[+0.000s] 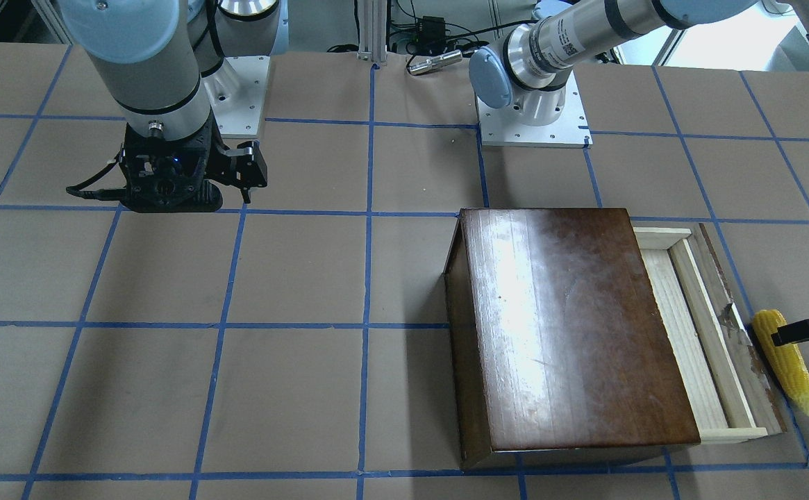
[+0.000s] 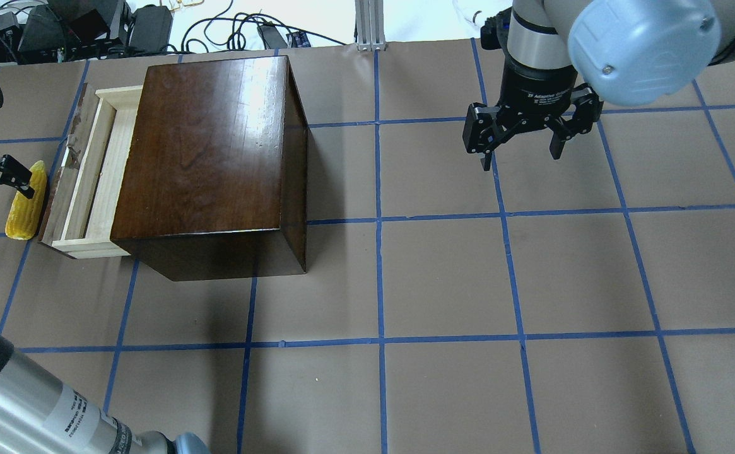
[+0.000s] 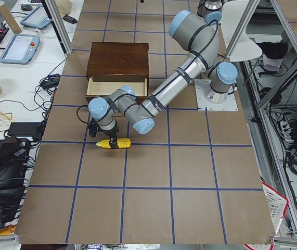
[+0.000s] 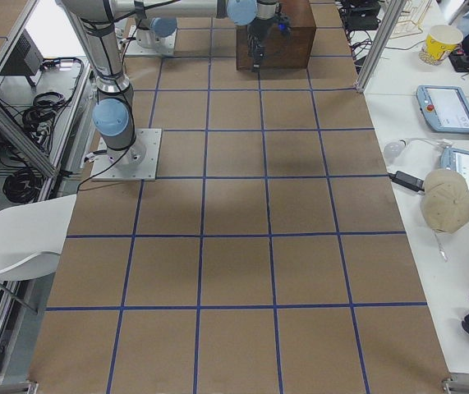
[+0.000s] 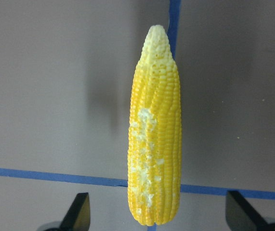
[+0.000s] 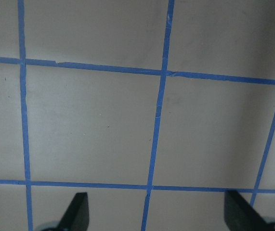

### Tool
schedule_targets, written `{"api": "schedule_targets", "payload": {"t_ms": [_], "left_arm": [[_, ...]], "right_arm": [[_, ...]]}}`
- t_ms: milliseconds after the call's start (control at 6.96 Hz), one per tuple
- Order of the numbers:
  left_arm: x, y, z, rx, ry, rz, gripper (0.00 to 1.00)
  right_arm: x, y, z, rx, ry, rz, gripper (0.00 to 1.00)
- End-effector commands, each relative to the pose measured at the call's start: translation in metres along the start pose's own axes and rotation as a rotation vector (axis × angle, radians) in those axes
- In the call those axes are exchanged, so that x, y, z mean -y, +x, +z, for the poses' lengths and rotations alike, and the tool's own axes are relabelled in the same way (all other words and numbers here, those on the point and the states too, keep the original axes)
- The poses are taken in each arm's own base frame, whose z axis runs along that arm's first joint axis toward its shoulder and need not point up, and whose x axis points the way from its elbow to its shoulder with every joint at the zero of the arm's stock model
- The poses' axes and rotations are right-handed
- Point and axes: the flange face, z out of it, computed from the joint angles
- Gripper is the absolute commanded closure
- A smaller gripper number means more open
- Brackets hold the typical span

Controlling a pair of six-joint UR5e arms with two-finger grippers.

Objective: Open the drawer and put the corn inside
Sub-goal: 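Grasp the yellow corn cob with the left gripper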

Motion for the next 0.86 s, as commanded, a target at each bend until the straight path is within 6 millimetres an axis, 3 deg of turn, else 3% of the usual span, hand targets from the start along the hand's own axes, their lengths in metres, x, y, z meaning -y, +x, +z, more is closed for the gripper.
{"api": "schedule_targets", "payload": {"t_ms": [0,287,431,575,719], "left_arm": [[0.005,-0.001,0.024,-0.015,-0.021,0.001,0.0],[0.008,-0.001,0.041,-0.028,-0.04,0.004,0.0],[0.011,-0.002,0.042,-0.022,-0.029,0.002,0.11],[0.012,-0.002,0.044,-0.023,-0.03,0.001,0.51],[0.012,-0.002,0.043,-0.024,-0.028,0.002,0.77]], "right_arm": [[0.0,0.0,0.0,0.0,0.0,0.0,0.0],[0.0,0.0,0.0,0.0,0.0,0.001,0.0],[0.0,0.0,0.0,0.0,0.0,0.0,0.0],[0.0,0.0,0.0,0.0,0.0,0.001,0.0],[0.0,0.0,0.0,0.0,0.0,0.001,0.0]]}}
